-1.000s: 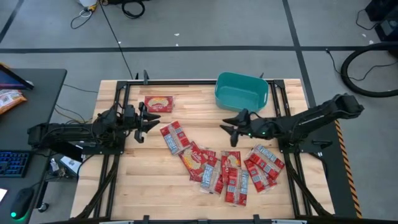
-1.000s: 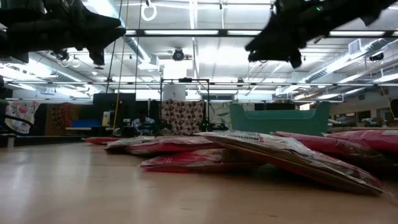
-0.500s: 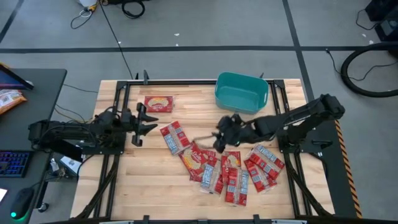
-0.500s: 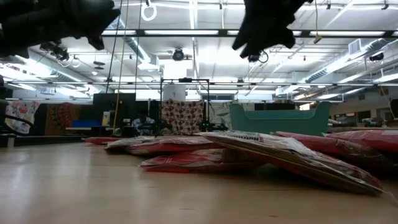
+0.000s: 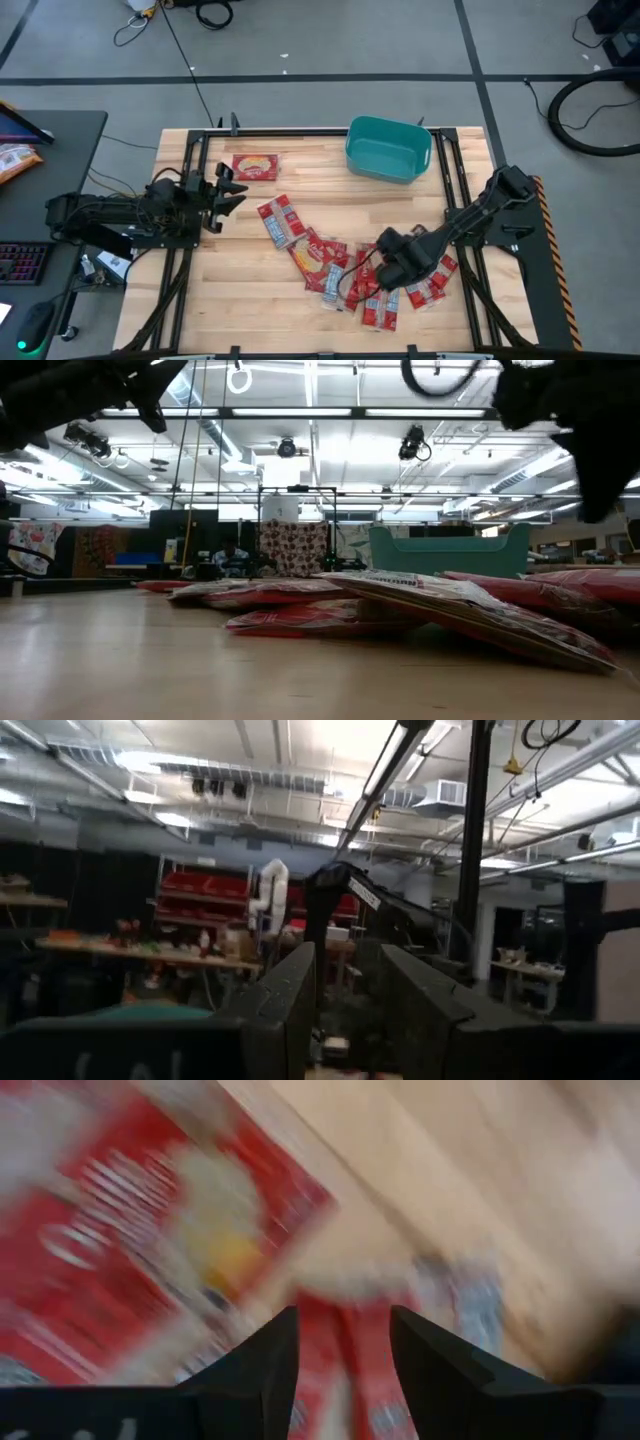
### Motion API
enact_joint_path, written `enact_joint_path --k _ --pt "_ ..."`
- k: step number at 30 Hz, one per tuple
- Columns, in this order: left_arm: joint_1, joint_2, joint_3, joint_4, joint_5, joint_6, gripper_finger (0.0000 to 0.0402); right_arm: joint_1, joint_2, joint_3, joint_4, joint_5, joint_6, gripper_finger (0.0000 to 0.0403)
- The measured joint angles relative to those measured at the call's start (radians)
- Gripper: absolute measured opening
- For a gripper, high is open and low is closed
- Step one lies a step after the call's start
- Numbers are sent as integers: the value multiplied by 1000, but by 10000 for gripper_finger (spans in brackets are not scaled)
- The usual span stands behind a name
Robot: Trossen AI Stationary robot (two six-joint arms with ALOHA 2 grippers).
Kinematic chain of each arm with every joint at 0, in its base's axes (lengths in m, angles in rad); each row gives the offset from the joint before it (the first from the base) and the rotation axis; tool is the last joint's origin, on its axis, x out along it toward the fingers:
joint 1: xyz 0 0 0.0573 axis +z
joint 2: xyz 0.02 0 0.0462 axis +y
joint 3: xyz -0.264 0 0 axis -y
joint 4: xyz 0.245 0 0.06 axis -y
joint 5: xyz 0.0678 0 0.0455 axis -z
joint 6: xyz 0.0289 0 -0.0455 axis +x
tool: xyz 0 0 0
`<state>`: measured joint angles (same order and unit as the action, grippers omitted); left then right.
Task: Sort popcorn bags into baskets
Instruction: Put the red popcorn bag into the green bin
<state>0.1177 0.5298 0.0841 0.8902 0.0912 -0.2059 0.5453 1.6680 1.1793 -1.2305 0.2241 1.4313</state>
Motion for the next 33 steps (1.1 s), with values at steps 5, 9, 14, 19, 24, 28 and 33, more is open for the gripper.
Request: enact_joint_path --k 5,9,14,19,24,28,33 --pt "0 0 0 -33 0 -7 116 -16 3 0 -80 -144 26 190" --pt "0 0 0 -40 1 -8 116 -50 22 1 -60 -163 9 231" --pt "1 0 0 -46 1 2 116 -67 85 1 -41 -145 -1 270" --pt "1 0 0 -50 1 14 116 -76 163 0 -37 -148 -46 273" --pt "1 0 0 -51 1 14 116 -76 210 0 -35 -163 -58 266" --pt "1 0 0 -51 0 16 116 -76 230 0 -49 -154 -70 258" --pt "1 0 0 -51 0 16 116 -76 243 0 -85 -141 -84 227"
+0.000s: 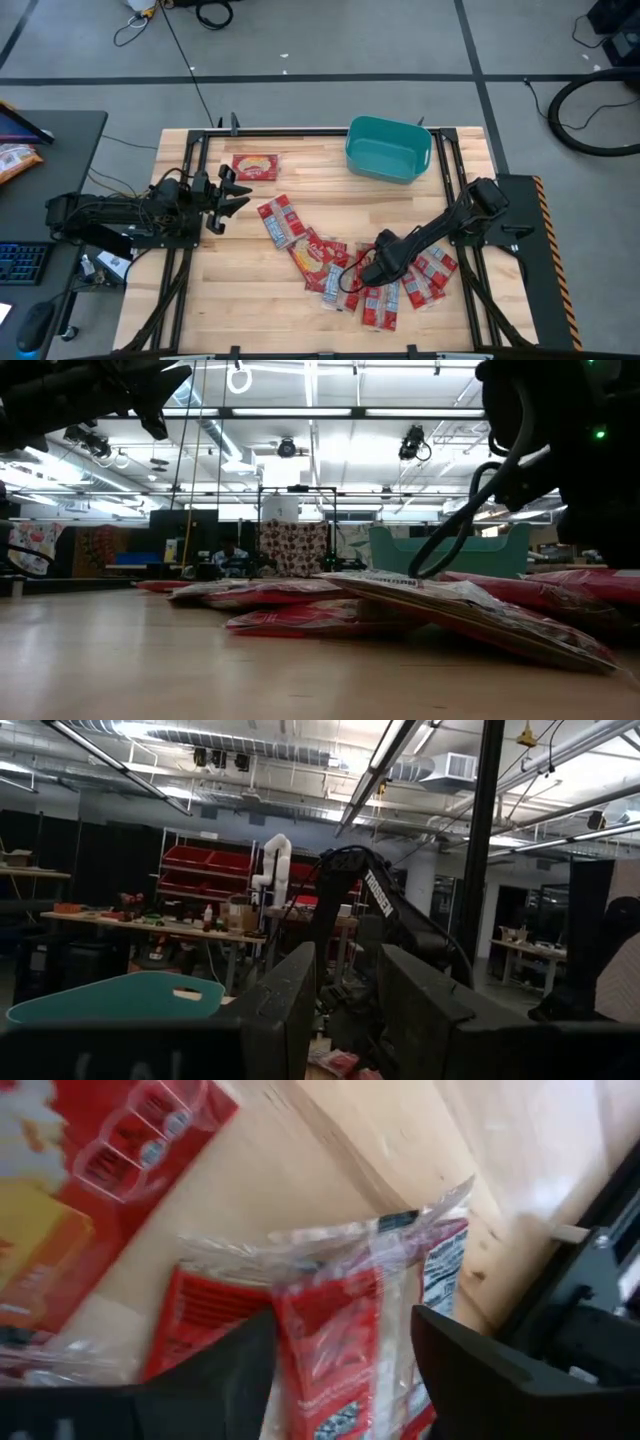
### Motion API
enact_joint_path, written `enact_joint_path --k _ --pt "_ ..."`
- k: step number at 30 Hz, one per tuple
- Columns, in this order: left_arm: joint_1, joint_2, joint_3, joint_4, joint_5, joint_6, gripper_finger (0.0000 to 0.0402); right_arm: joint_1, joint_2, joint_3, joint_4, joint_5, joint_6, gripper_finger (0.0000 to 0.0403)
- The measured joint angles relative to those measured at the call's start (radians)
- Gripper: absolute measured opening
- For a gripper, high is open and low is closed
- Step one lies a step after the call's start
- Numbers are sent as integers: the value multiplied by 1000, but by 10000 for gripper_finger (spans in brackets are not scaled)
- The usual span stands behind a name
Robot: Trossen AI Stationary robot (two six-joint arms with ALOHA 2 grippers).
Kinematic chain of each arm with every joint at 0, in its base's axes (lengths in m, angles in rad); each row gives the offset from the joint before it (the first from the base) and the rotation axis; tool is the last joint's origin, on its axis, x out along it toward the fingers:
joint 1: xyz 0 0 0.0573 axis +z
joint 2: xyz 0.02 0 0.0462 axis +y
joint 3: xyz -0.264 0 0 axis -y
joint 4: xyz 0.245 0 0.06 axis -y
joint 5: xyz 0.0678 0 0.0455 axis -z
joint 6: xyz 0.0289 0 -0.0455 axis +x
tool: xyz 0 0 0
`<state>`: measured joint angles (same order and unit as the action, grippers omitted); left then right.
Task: Sort popcorn bags into baskets
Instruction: Put the red popcorn bag into the green bin
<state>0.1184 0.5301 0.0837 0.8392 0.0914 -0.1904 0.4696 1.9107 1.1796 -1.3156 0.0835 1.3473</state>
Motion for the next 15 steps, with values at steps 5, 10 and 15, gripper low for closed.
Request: enact_joint_path --k 5,10,15 --pt "0 0 0 -2 0 0 116 8 3 -17 31 -3 -20 161" --pt "0 0 0 -2 0 0 116 8 2 -42 65 -16 -47 89" --pt "0 0 0 -2 0 -1 116 8 1 -55 77 -40 -52 33"
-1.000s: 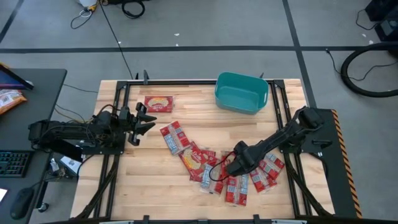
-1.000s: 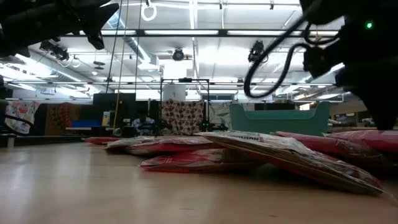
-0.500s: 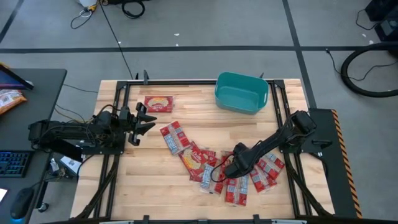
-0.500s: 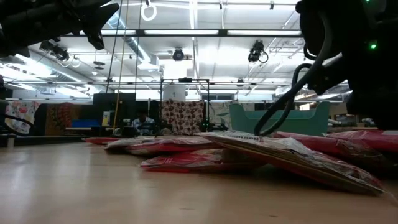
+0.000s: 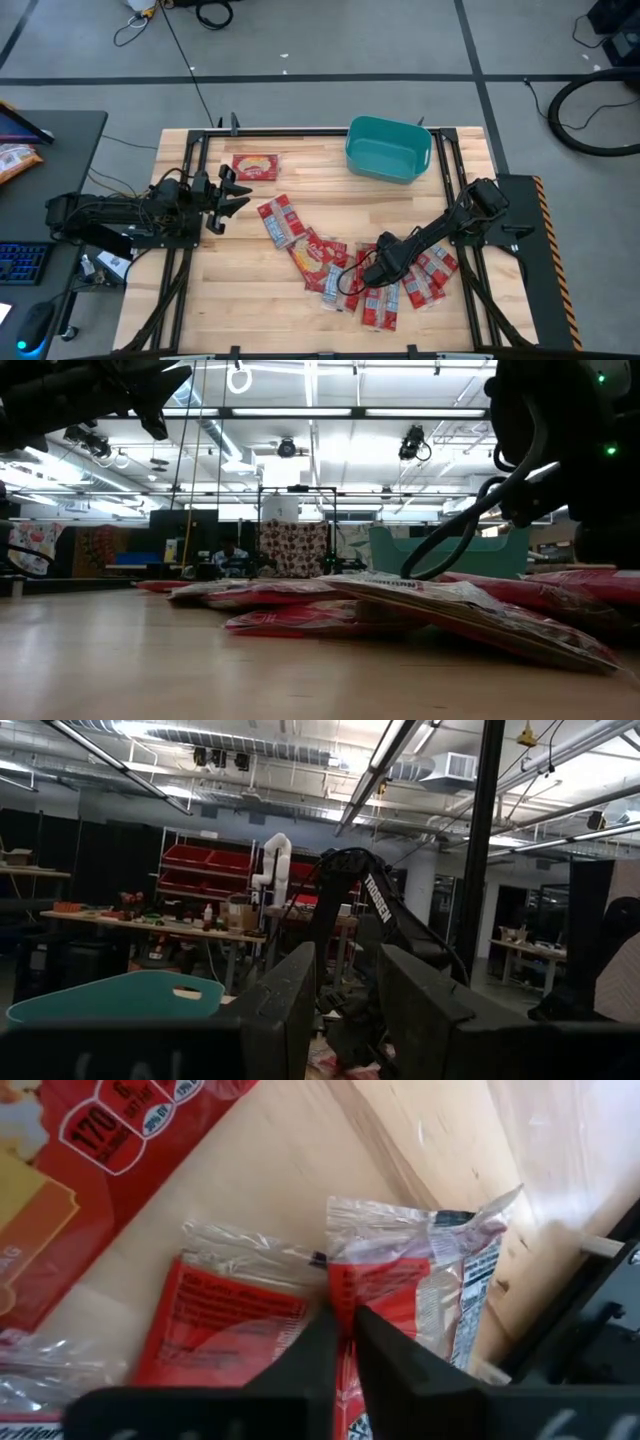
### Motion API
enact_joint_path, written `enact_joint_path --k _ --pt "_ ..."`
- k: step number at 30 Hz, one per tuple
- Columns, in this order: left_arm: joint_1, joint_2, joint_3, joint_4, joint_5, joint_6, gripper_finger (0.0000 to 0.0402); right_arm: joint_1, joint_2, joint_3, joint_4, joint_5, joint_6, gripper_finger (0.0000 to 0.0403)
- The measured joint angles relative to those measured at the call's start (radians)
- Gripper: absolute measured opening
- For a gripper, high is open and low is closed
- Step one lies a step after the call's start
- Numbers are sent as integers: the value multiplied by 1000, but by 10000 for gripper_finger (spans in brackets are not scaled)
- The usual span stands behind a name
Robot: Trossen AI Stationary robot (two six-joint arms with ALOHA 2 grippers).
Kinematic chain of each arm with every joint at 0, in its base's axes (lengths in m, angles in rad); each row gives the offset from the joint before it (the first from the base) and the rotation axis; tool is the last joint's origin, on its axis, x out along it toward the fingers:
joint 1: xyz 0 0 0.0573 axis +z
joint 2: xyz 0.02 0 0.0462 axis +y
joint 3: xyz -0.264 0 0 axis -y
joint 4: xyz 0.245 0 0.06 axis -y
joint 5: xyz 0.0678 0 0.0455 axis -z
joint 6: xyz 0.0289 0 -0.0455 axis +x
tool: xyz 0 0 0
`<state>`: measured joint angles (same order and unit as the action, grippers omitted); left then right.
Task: Sort popcorn bags into baskets
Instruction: Put the red popcorn bag into the green bin
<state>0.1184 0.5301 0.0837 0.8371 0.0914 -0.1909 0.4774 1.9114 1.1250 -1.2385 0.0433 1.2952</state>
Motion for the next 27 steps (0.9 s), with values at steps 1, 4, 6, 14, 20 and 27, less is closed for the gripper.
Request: enact_joint_path --k 1,4,6,14,20,27 --pt "0 0 0 0 0 0 116 0 0 2 0 0 -9 20" --pt "0 0 0 0 0 0 116 -2 1 29 -37 -1 -39 7" --pt "0 0 0 0 0 2 116 -1 1 62 -87 14 -47 9" --pt "2 0 0 0 0 3 116 -21 -2 240 -267 143 -95 5" --pt "2 0 0 -13 0 -6 116 -29 -14 351 -327 254 -111 3" --pt "2 0 0 -14 0 3 116 -57 -53 382 -328 256 -118 21"
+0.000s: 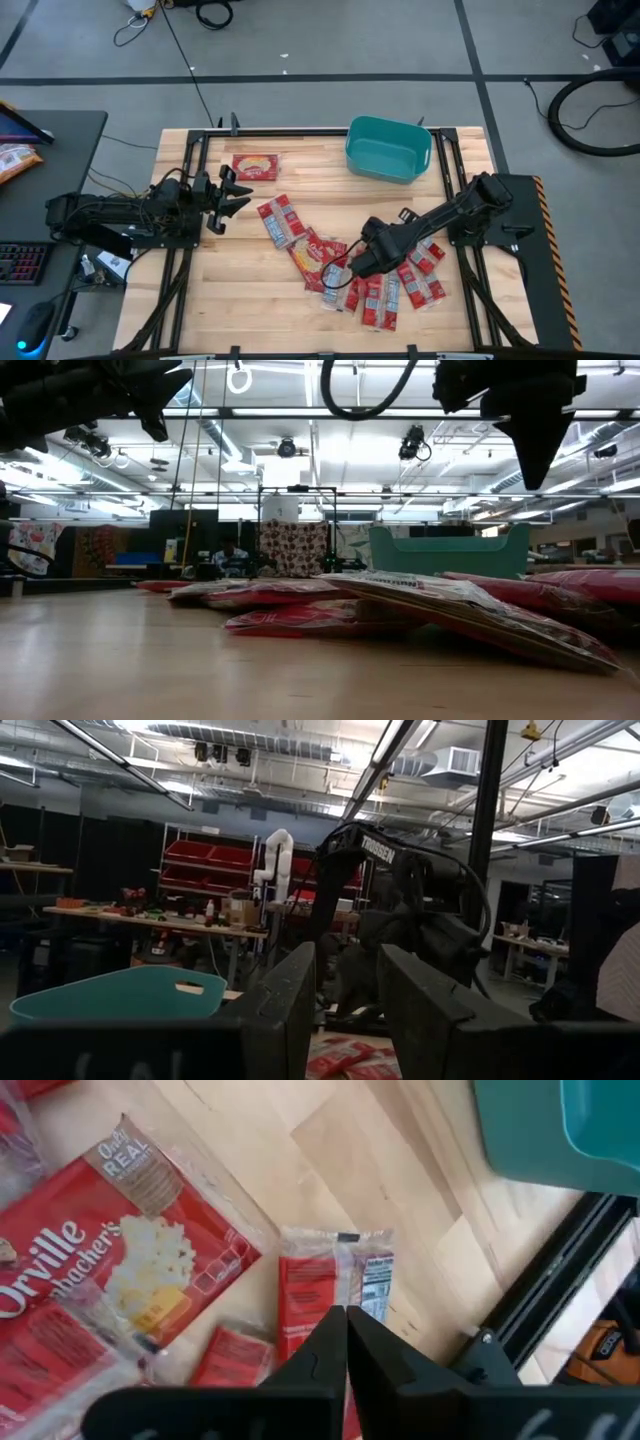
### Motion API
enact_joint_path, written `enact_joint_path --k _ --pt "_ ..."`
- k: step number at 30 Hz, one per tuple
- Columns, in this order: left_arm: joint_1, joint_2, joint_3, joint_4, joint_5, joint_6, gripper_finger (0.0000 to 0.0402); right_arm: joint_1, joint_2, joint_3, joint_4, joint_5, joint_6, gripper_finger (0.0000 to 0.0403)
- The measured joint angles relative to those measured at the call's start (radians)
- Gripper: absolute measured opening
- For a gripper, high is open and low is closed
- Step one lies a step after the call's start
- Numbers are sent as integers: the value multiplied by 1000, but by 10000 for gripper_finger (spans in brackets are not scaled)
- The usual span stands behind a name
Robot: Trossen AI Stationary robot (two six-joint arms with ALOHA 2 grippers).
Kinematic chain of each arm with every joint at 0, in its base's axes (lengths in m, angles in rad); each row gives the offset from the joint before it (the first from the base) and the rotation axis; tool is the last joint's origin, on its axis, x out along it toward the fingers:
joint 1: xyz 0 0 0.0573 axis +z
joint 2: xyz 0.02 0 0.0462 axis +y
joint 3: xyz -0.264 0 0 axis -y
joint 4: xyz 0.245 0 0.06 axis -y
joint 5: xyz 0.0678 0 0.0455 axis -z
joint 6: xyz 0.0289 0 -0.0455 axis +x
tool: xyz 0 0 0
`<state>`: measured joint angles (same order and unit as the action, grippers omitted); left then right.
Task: Sort popcorn bags into baskets
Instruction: Put the red popcorn bag into the green bin
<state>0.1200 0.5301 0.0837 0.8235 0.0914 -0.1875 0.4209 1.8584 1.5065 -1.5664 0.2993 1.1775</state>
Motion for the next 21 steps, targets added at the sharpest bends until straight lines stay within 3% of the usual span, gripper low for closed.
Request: enact_joint_path --k 14,21 --pt "0 0 0 -7 0 0 116 -35 6 -189 246 -117 96 200" --pt "0 0 0 -7 0 0 116 -37 6 -278 319 -120 90 244"
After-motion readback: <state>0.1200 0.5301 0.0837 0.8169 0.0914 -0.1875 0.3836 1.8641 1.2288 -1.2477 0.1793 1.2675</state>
